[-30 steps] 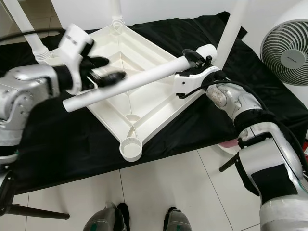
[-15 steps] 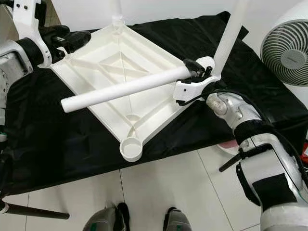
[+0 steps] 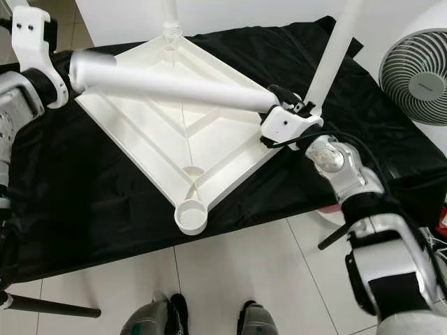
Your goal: Building children table
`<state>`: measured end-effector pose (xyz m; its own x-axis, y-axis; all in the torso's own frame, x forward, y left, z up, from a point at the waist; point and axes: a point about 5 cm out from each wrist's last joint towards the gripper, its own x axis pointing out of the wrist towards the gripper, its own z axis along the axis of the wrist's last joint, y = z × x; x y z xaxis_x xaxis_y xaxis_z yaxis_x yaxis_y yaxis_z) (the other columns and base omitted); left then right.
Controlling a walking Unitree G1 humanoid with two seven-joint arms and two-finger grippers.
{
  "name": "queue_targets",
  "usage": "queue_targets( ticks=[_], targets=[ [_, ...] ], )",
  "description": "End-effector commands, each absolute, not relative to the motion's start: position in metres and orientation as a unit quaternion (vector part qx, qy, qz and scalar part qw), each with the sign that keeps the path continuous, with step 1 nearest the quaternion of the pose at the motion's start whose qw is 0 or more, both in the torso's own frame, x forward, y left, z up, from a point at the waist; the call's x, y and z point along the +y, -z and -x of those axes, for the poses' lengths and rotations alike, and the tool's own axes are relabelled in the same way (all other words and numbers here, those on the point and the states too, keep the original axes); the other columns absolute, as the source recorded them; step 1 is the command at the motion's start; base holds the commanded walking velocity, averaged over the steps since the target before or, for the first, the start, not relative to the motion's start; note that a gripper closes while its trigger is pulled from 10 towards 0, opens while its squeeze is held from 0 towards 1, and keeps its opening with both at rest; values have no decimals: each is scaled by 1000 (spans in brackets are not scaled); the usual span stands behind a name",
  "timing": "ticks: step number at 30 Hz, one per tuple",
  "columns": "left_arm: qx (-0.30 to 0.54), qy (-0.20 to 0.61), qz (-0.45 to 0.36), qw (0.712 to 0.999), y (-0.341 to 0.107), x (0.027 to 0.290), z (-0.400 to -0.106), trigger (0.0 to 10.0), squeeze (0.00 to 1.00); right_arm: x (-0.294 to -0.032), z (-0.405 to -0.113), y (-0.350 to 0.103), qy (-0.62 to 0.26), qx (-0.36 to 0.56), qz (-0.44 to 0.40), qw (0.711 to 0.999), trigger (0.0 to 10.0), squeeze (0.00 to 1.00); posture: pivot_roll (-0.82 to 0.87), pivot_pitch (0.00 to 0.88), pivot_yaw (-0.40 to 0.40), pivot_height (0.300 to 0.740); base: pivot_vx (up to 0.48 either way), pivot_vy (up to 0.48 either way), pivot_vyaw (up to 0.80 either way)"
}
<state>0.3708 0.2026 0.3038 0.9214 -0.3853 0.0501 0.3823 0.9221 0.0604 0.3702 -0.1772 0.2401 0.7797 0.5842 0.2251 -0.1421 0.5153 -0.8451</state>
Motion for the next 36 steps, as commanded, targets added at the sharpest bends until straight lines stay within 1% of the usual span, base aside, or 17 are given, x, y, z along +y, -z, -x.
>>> queue_targets(
  ticks=[1, 3, 7, 10, 11, 12, 16, 19, 23, 25, 26, 28, 30, 32, 33, 34, 36],
  targets=[
    [-18, 201, -32, 979, -295, 201, -371, 10000, 0, -177, -370, -249, -212, -255, 404, 853, 10000, 0, -67, 154, 75, 740, 0, 0, 0],
    [-9, 222, -41, 974, -287, 192, -368, 10000, 0, -177, -370, -254, -204, -257, 371, 869, 10000, 0, -66, 161, 74, 740, 0, 0, 0],
    [-8, 238, -47, 970, -283, 186, -366, 10000, 0, -177, -370, -257, -198, -259, 354, 877, 10000, 0, -65, 161, 71, 740, 0, 0, 0],
    [-16, 299, -62, 952, -270, 165, -358, 10000, 0, -174, -366, -259, -179, -261, 287, 904, 10000, 0, -63, 162, 66, 740, 0, 0, 0],
    [-16, 299, -62, 952, -270, 165, -358, 10000, 0, -174, -366, -259, -179, -261, 287, 904, 10000, 0, -63, 162, 66, 740, 0, 0, 0],
    [-30, 332, -64, 941, -265, 156, -353, 10000, 0, -171, -362, -259, -171, -260, 253, 916, 10000, 0, -63, 162, 66, 740, 0, 0, 0],
    [-31, 345, -77, 935, -260, 153, -351, 10000, 0, -169, -359, -258, -165, -259, 234, 922, 10000, 0, -63, 162, 66, 740, 0, 0, 0],
    [-30, 382, -140, 913, -242, 143, -344, 10000, 0, -163, -346, -255, -151, -251, 185, 938, 10000, 0, -73, 173, 70, 740, 0, 0, 0],
    [-28, 403, -158, 901, -236, 141, -340, 10000, 0, -163, -342, -254, -145, -246, 169, 943, 10000, 0, -74, 175, 72, 740, 0, 0, 0],
    [-12, 458, -171, 873, -231, 139, -332, 10000, 0, -165, -337, -254, -138, -238, 160, 948, 10000, 0, -76, 175, 77, 740, 0, 0, 0],
    [-12, 458, -171, 873, -231, 139, -332, 10000, 0, -165, -337, -254, -138, -238, 160, 948, 10000, 0, -76, 175, 77, 740, 0, 0, 0],
    [2, 505, -178, 845, -225, 139, -324, 10000, 0, -166, -332, -254, -135, -231, 157, 951, 10000, 0, -76, 175, 79, 740, 0, 0, 0],
    [2, 505, -178, 845, -225, 139, -324, 10000, 0, -166, -332, -254, -135, -231, 157, 951, 10000, 0, -76, 175, 79, 740, 0, 0, 0],
    [31, 537, -212, 816, -216, 147, -319, 10000, 0, -170, -329, -254, -134, -224, 162, 952, 10000, 0, -74, 181, 88, 740, 0, 0, 0],
    [31, 537, -212, 816, -216, 147, -319, 10000, 0, -170, -329, -254, -134, -224, 162, 952, 10000, 0, -74, 181, 88, 740, 0, 0, 0],
    [55, 549, -252, 795, -209, 156, -320, 10000, 0, -173, -328, -254, -132, -217, 170, 952, 10000, 0, -69, 185, 89, 740, 0, 0, 0],
    [55, 549, -252, 795, -209, 156, -320, 10000, 0, -173, -328, -254, -132, -217, 170, 952, 10000, 0, -69, 185, 89, 740, 0, 0, 0]
  ],
)
